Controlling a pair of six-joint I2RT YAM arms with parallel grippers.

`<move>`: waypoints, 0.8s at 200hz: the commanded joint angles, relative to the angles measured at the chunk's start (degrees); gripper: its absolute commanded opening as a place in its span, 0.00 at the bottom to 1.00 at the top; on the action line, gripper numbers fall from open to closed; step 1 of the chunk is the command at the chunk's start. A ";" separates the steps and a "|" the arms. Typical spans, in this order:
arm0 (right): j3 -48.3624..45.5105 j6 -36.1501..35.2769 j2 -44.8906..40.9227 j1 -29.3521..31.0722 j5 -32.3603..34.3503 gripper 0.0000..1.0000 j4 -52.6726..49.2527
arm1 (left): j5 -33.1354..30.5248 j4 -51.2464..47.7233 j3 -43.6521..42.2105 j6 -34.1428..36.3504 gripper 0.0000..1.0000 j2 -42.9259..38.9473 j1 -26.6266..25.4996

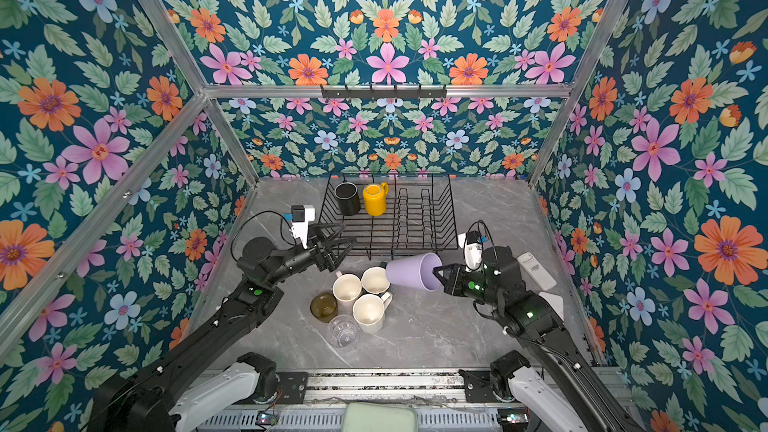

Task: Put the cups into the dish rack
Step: 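Pass the lavender cup from the right gripper to the left gripper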

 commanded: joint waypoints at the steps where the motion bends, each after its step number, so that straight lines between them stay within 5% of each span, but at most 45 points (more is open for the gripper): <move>1: 0.36 3.50 1.95 -0.67 -10.12 0.00 11.96 | 8.97 7.84 -0.45 -1.93 1.00 -0.36 0.10; 69: 0.67 9.59 7.60 -0.72 -19.14 0.00 26.69 | 16.47 14.04 -1.86 -4.83 1.00 0.83 0.04; 160: 1.47 12.47 11.03 -0.63 -24.08 0.00 33.62 | 20.13 24.32 -3.00 -10.94 1.00 2.60 -0.01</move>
